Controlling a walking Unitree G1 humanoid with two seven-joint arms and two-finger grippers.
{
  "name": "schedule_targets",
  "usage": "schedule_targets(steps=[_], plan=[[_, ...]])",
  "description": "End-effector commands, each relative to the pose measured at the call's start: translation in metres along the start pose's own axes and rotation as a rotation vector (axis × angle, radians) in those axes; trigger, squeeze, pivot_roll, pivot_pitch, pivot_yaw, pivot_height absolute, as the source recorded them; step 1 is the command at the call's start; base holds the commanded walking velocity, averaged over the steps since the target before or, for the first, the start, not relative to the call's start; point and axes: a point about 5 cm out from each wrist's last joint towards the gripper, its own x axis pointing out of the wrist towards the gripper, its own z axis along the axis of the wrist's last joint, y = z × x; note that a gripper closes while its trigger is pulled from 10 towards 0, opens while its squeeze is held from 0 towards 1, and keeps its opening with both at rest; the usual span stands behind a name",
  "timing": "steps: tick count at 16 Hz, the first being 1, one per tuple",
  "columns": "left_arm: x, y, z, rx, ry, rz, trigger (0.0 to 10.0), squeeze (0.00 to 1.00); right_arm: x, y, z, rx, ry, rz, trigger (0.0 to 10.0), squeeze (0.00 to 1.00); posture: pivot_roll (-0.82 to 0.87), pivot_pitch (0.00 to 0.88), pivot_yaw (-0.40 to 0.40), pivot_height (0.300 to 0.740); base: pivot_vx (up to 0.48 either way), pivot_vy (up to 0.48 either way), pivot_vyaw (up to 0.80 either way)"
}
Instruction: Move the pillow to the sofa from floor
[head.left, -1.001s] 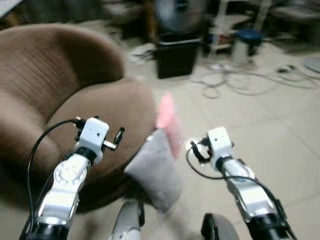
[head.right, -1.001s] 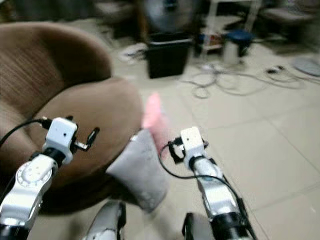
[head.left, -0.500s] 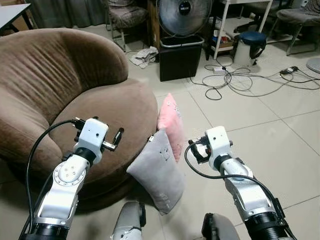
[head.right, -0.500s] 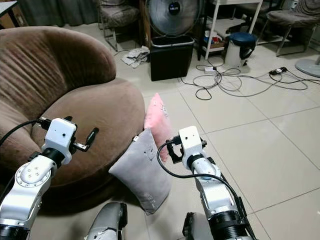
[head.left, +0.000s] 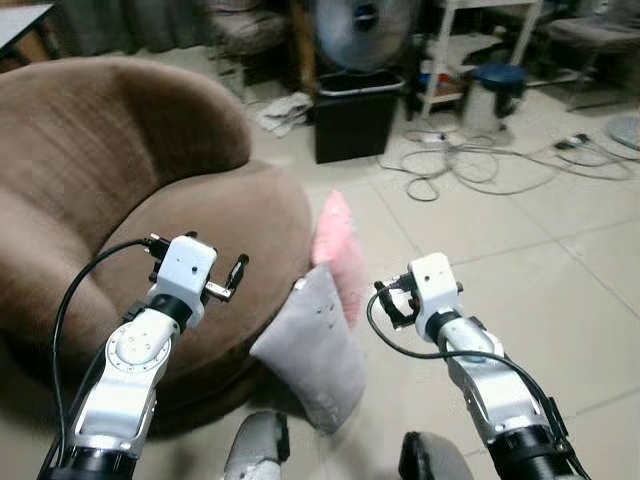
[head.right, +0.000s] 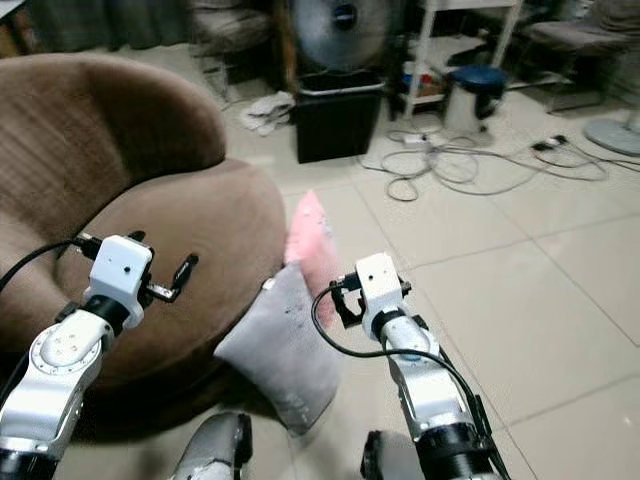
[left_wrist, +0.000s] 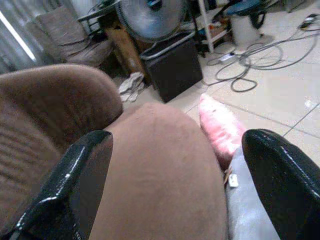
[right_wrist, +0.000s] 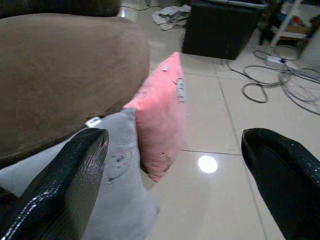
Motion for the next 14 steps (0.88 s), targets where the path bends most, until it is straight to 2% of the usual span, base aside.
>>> schedule_targets(steps=[1,6,8,10,14], plan=[[0.0005,0.0006,-0.0013,0.0,0.005,-0.007,10.0,0.0,0.001,-0.0015,0.0,-0.009,0.001,-0.002,10.0,0.0,0.12,0.0,0.038,0.616,0.304,0.0,0.0],[0.0006,-0.0001,-0.0015,-0.002,0.003,-0.01,10.0,0.0,0.0024,-0.001,-0.0028,0.013,0.006,-0.001,10.0,0.0,0.12,0.0,0.036,0.616,0.305,0.0,0.0],[0.0005,-0.0002,-0.0015,-0.002,0.003,-0.01,10.0,0.0,0.0019,-0.0007,-0.0032,0.01,0.008,0.001,10.0,0.0,0.12,0.0,0.036,0.616,0.302,0.0,-0.49],[0.0003,-0.0002,-0.0016,-0.002,0.003,-0.01,10.0,0.0,0.0013,-0.0004,-0.0029,0.0,0.004,0.003,10.0,0.0,0.12,0.0,0.036,0.616,0.304,0.0,0.0],[0.0014,-0.0006,-0.0033,-0.002,0.013,0.002,10.0,0.0,0.0009,-0.0021,-0.0026,-0.004,0.005,0.001,10.0,0.0,0.12,0.0,0.022,0.616,0.0,0.0,0.0]])
